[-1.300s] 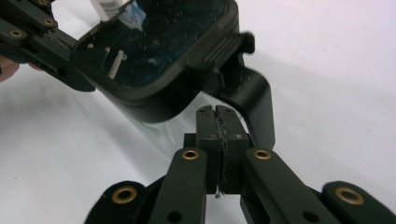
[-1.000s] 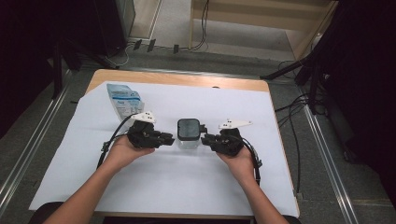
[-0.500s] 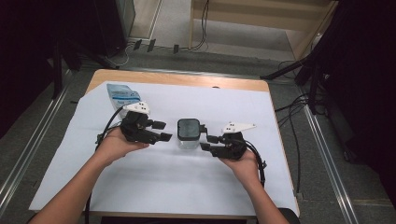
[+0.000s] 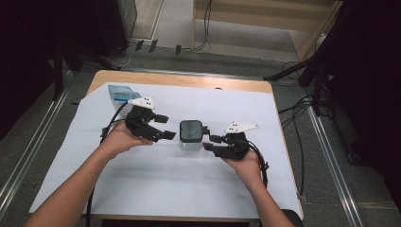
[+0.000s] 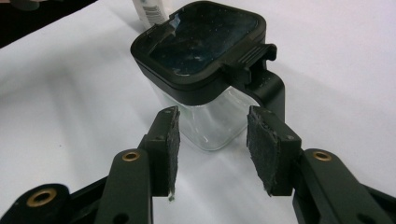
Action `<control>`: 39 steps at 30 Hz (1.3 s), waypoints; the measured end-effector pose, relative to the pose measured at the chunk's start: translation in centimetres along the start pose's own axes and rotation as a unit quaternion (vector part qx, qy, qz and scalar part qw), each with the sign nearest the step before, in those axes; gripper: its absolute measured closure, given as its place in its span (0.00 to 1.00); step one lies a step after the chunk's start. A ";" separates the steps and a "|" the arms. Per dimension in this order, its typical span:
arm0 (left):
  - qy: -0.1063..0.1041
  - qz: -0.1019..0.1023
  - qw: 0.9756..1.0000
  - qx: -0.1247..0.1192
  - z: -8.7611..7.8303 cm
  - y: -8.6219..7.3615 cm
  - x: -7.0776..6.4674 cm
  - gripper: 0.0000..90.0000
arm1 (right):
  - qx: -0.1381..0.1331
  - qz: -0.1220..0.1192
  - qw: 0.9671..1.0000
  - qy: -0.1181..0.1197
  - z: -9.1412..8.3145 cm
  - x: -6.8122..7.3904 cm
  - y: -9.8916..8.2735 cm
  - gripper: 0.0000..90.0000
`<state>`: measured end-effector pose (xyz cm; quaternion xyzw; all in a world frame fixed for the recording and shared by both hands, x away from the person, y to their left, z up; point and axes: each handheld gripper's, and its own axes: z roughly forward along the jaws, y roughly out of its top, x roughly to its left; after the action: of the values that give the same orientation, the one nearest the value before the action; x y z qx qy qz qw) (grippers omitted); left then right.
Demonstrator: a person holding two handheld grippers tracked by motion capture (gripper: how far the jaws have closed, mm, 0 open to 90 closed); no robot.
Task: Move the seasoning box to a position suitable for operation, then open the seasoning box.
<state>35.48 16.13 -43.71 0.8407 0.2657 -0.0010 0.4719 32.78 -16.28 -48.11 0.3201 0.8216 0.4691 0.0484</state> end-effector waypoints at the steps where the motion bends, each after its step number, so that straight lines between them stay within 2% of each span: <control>1: -0.001 0.000 1.000 0.001 0.2 0.1 0.1 0.23 | 0.001 -0.002 1.000 -0.001 0.0 0.0 0.0 0.61; 7: 0.003 0.009 1.000 0.012 1.4 0.0 0.6 0.25 | 0.003 -0.004 1.000 -0.005 -0.4 0.0 -0.1 0.61; 14: 0.005 0.012 1.000 0.012 2.4 0.0 0.8 0.20 | 0.006 -0.003 1.000 -0.010 -0.7 0.0 -0.4 0.61; 18: 0.007 0.014 0.999 0.028 2.9 0.0 1.0 0.21 | 0.008 -0.003 1.000 -0.013 -0.9 0.0 -0.7 0.61; 20: 0.009 0.028 0.999 0.038 3.0 0.4 1.1 0.21 | 0.007 0.001 1.000 -0.014 -1.0 -0.1 -0.8 0.61; 21: 0.006 0.027 0.999 0.035 3.0 0.5 1.0 0.21 | 0.005 0.004 1.000 -0.016 -1.1 -0.2 -0.9 0.61; 23: 0.005 0.043 0.999 0.029 3.2 0.6 0.8 0.19 | 0.005 0.008 1.000 -0.017 -1.2 -0.3 -1.0 0.61; 25: 0.002 0.052 0.998 0.033 3.6 0.4 0.6 0.18 | 0.003 0.009 1.000 -0.019 -1.3 -0.4 -1.0 0.61; 29: 0.014 0.067 0.997 0.047 4.4 0.0 0.7 0.13 | 0.004 0.012 1.000 -0.020 -1.3 -0.5 -1.2 0.61; 32: 0.009 0.068 0.997 0.043 4.8 -0.2 0.8 0.10 | 0.004 0.012 1.000 -0.022 -1.5 -0.5 -1.3 0.61; 36: -0.008 0.072 0.996 0.049 5.5 -0.5 1.0 0.08 | 0.004 0.014 1.000 -0.021 -1.5 -0.5 -1.4 0.61; 39: -0.007 0.072 0.996 0.053 6.0 -0.7 1.1 0.08 | 0.005 0.014 1.000 -0.020 -1.4 -0.5 -1.4 0.61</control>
<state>37.64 12.16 -47.89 0.8814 0.2007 0.0126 0.4275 31.97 -18.09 -48.58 0.3410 0.8183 0.4592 0.0570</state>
